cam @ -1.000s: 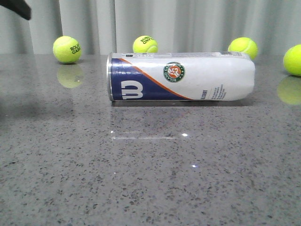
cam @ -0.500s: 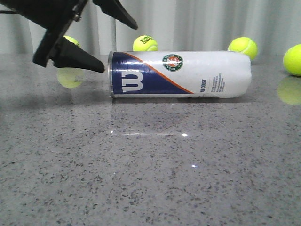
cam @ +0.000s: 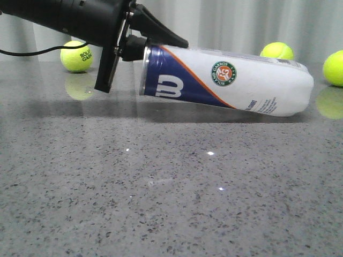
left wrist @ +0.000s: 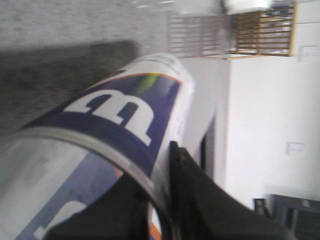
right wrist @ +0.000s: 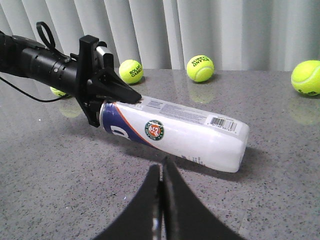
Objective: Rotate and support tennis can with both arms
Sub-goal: 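Move the left gripper to the can's blue end and grasp it, then lift the can with the left gripper and tilt it upright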
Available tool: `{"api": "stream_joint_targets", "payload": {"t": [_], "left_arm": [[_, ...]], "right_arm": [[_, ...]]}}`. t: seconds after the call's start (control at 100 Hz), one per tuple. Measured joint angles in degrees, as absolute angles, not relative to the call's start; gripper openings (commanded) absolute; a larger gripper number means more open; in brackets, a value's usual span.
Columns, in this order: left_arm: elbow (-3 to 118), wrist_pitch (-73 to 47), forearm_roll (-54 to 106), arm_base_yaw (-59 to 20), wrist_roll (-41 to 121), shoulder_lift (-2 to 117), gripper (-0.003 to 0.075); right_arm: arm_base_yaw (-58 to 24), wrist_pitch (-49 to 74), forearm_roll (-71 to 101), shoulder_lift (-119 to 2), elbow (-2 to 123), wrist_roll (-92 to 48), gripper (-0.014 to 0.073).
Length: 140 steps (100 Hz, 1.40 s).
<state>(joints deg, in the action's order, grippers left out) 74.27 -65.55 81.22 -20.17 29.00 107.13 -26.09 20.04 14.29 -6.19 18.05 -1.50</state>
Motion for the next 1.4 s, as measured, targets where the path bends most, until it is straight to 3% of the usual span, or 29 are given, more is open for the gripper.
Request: {"api": "stream_joint_targets", "payload": {"t": [0.47,0.95,1.22,1.4], "left_arm": [[79.3,-67.0,82.8,-20.2,44.6,101.2,-0.0019],[102.8,-71.8,35.8,-21.0,34.4,84.7,-0.0019],[103.7,-72.5,11.9,-32.0,27.8,86.7,-0.0019],[103.7,-72.5,5.8,-36.5,27.6,90.2,-0.0018]], "right_arm": [[-26.1,20.0,14.4,-6.2,18.1,-1.5,-0.0061],[-26.1,20.0,14.4,-6.2,18.1,-1.5,-0.0061],[-26.1,20.0,14.4,-6.2,18.1,-1.5,-0.0061],[-26.1,20.0,14.4,-6.2,18.1,-1.5,-0.0061]]}}
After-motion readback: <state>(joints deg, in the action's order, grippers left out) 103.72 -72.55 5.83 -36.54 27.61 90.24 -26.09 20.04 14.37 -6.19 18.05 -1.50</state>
